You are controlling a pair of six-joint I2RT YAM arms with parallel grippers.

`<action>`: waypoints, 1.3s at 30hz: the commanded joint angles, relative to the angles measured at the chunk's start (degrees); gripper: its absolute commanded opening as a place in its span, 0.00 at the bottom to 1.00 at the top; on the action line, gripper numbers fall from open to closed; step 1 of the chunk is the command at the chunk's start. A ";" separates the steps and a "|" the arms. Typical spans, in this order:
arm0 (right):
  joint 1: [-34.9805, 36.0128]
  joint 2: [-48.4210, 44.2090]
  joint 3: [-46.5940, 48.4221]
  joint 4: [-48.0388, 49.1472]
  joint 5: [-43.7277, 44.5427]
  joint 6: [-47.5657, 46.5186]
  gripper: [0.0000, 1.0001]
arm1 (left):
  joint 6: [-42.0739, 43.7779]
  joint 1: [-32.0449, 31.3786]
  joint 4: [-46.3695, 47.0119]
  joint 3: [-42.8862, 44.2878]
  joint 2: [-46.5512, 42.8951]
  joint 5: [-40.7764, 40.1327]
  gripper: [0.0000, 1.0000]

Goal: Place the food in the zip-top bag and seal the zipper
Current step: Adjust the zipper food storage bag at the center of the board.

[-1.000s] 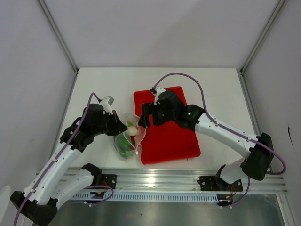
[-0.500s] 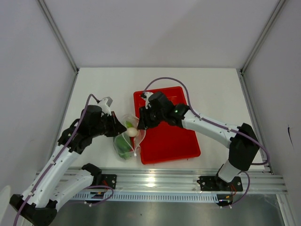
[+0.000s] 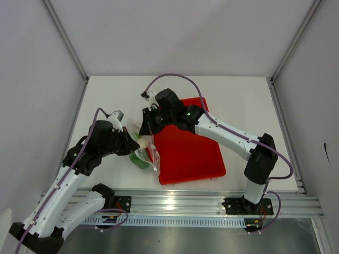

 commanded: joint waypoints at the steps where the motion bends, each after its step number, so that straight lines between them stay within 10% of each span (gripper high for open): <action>1: 0.23 1.43 3.33 1.34 -4.67 -0.21 0.00 | -0.82 -0.08 -0.89 2.00 -0.75 -1.54 0.00; 7: 0.14 3.62 3.51 0.82 -7.83 -1.00 0.06 | -2.66 -0.08 -2.47 1.12 -2.42 -4.79 0.01; 16: 1.99 0.03 2.55 -2.96 0.41 -7.49 0.99 | -8.55 -0.08 -5.37 1.56 -4.70 -9.36 0.01; 39: 21.05 -29.50 -32.70 9.95 26.69 -14.36 0.92 | -21.74 -0.08 -11.79 4.99 -6.47 -17.01 0.01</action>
